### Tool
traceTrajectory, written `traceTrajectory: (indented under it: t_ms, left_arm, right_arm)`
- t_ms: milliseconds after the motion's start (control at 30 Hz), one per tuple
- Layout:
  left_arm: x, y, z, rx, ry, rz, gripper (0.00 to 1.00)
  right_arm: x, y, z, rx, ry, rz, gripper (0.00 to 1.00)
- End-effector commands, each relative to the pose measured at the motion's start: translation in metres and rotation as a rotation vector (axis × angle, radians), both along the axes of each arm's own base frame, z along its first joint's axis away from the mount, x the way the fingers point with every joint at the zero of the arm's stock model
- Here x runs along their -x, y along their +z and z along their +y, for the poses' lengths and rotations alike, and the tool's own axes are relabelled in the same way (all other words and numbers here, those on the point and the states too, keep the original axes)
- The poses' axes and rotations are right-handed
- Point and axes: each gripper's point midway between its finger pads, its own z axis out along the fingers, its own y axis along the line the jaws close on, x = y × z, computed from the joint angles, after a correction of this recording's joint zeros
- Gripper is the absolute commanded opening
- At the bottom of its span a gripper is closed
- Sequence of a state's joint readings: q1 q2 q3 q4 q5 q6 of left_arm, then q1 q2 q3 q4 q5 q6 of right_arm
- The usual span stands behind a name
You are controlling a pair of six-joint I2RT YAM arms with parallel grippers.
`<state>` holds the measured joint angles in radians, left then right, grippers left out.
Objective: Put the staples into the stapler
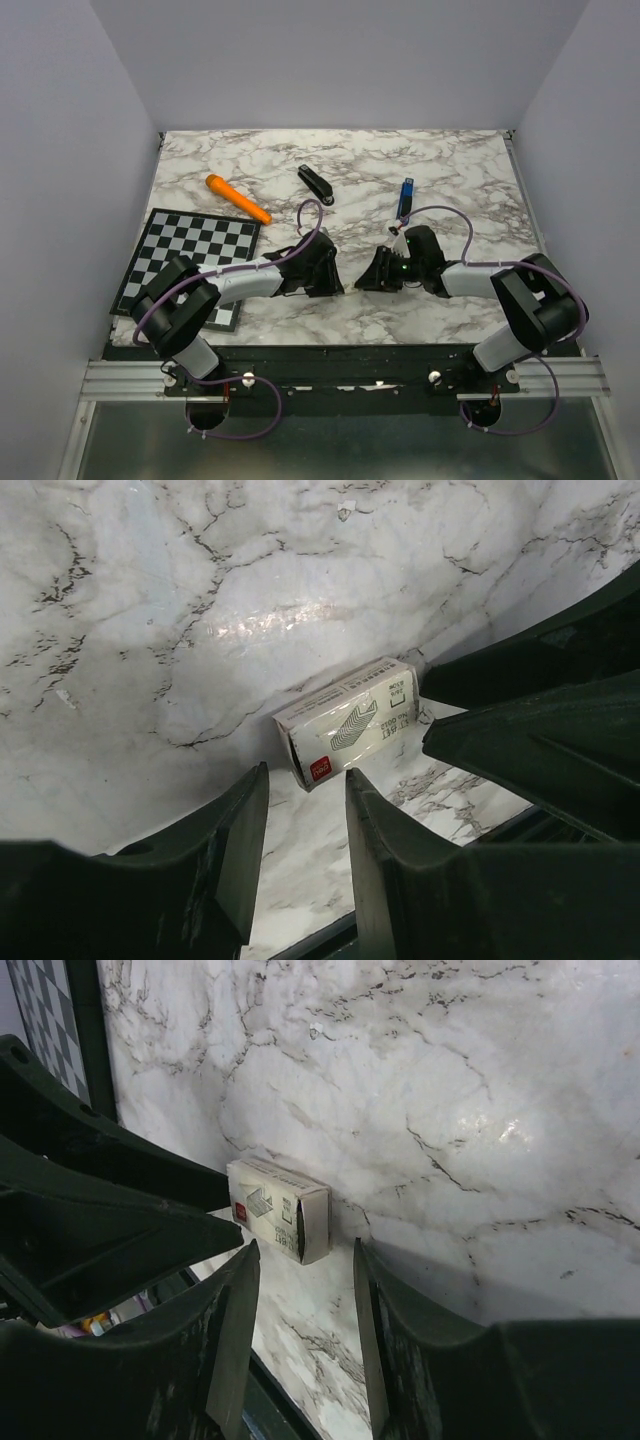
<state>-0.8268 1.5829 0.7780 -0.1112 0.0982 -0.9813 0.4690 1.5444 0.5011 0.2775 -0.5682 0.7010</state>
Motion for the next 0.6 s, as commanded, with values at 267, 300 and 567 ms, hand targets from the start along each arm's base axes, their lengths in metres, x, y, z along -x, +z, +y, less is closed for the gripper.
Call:
traceTrajectory:
  t_ms: [267, 300, 567]
  left_arm:
    - [-0.0017, 0.0039, -0.0125, 0.053, 0.001, -0.002, 0.41]
    - [-0.0026, 0.0036, -0.0126, 0.053, 0.002, -0.002, 0.41]
    - [-0.002, -0.0008, -0.0118, 0.055, 0.011, 0.009, 0.34]
  right_arm:
    - [0.008, -0.0188, -0.0025, 0.002, 0.011, 0.048, 0.46]
    - [0.009, -0.0197, -0.0028, 0.003, 0.012, 0.052, 0.46]
    - [0.0088, -0.0188, -0.0029, 0.0, 0.015, 0.046, 0.46]
